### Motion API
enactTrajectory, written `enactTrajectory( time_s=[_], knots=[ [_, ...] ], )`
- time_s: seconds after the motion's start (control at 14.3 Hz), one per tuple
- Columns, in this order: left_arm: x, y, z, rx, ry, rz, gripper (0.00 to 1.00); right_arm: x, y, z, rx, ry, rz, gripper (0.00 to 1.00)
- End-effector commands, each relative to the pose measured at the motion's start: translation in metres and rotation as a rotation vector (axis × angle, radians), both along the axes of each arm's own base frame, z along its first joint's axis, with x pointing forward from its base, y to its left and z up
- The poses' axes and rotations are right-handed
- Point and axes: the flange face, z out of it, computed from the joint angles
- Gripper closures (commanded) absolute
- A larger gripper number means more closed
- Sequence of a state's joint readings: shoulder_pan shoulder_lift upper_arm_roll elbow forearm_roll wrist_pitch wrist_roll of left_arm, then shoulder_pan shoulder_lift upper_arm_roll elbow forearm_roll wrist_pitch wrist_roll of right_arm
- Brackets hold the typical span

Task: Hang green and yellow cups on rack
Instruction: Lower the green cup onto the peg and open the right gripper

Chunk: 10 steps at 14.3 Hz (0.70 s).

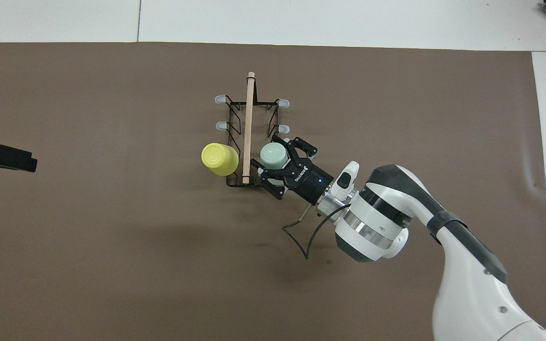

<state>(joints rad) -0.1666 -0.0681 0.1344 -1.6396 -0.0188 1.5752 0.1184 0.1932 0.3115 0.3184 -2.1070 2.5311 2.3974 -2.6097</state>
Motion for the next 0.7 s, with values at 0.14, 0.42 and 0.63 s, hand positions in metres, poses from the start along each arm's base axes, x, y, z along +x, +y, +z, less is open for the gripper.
enactTrajectory(
  time_s=[0.14, 0.42, 0.63],
  knots=[
    [-0.005, -0.001, 0.0, 0.015, 0.007, 0.008, 0.0, -0.003, 0.003, 0.05, -0.107, 0.043, -0.09, 0.0],
    [-0.005, -0.001, 0.0, 0.015, 0.007, 0.008, 0.0, -0.002, 0.012, 0.079, -0.105, 0.095, -0.118, 0.0],
    [-0.005, -0.001, 0.0, 0.015, 0.007, 0.008, 0.0, 0.012, 0.002, 0.097, -0.196, 0.032, -0.098, 0.0]
  ],
)
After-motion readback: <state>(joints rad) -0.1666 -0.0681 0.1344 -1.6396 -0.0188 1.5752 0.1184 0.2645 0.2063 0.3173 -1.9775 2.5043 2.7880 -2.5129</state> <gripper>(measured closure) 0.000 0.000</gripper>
